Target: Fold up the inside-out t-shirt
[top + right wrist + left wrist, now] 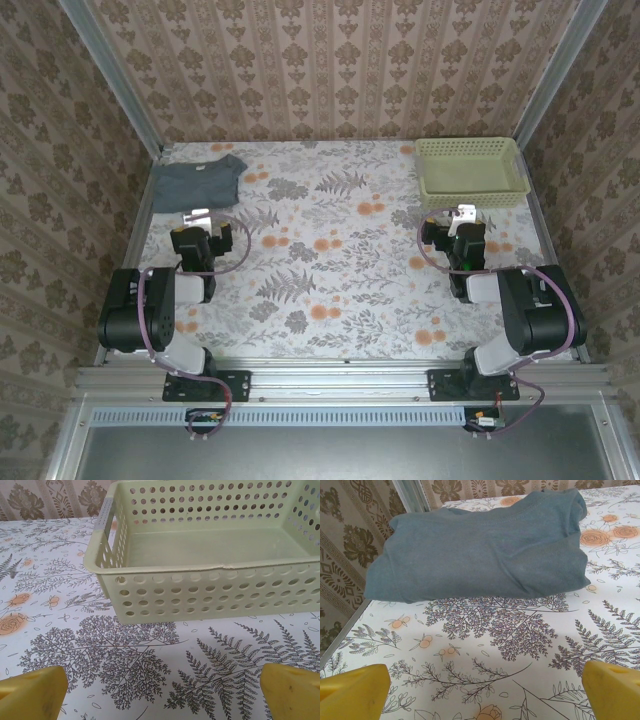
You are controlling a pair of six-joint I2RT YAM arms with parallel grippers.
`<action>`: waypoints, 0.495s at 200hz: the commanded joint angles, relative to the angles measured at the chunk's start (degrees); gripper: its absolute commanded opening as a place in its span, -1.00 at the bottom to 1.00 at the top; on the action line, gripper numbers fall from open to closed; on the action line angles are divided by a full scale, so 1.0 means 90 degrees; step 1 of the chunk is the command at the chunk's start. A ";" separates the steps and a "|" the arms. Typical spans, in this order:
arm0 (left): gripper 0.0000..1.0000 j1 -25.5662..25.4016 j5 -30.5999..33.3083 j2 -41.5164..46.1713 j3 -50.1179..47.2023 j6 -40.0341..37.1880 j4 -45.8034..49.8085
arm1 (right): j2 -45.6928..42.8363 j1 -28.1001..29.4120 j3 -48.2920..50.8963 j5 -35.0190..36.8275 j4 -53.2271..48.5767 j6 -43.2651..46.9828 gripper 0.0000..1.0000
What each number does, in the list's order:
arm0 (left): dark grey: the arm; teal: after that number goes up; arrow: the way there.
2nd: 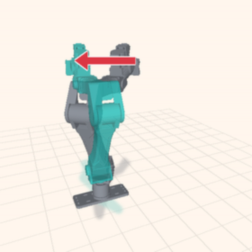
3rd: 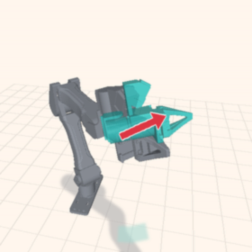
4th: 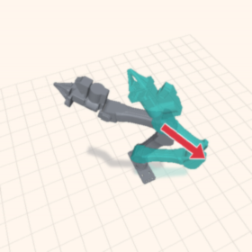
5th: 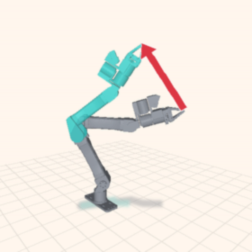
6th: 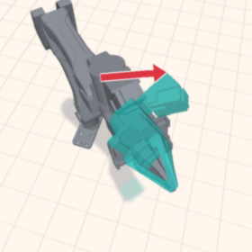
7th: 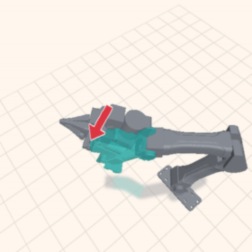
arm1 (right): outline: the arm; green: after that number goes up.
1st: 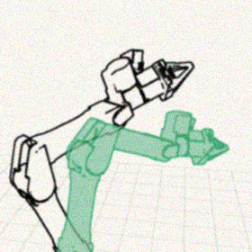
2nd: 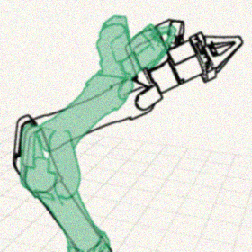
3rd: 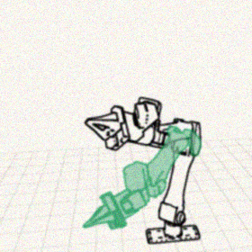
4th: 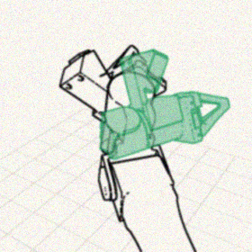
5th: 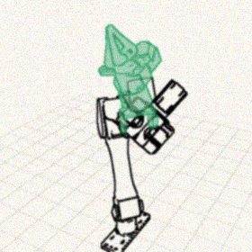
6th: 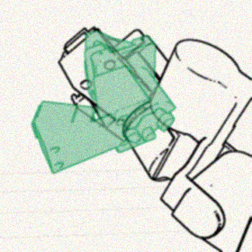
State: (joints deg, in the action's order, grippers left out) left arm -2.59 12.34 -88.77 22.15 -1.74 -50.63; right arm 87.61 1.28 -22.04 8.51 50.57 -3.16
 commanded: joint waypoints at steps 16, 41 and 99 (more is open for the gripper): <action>1.00 -0.0027 0.0095 0.0053 -0.0052 0.0105 -0.0222 | -0.0003 0.0042 -0.0090 -0.0048 -0.0072 0.0038 1.00; 1.00 -0.0024 0.0099 0.0050 -0.0059 0.0105 -0.0227 | 0.0027 0.0043 -0.0117 -0.0046 -0.0107 0.0048 1.00; 0.99 -0.0024 0.0094 0.0053 -0.0059 0.0105 -0.0224 | 0.0022 0.0024 -0.0141 -0.0088 -0.0143 0.0036 1.00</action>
State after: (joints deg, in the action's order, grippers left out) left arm -2.59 12.49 -88.77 22.15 -1.74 -50.65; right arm 87.61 1.28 -22.20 8.51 49.74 -3.14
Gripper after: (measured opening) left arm 0.997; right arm 0.999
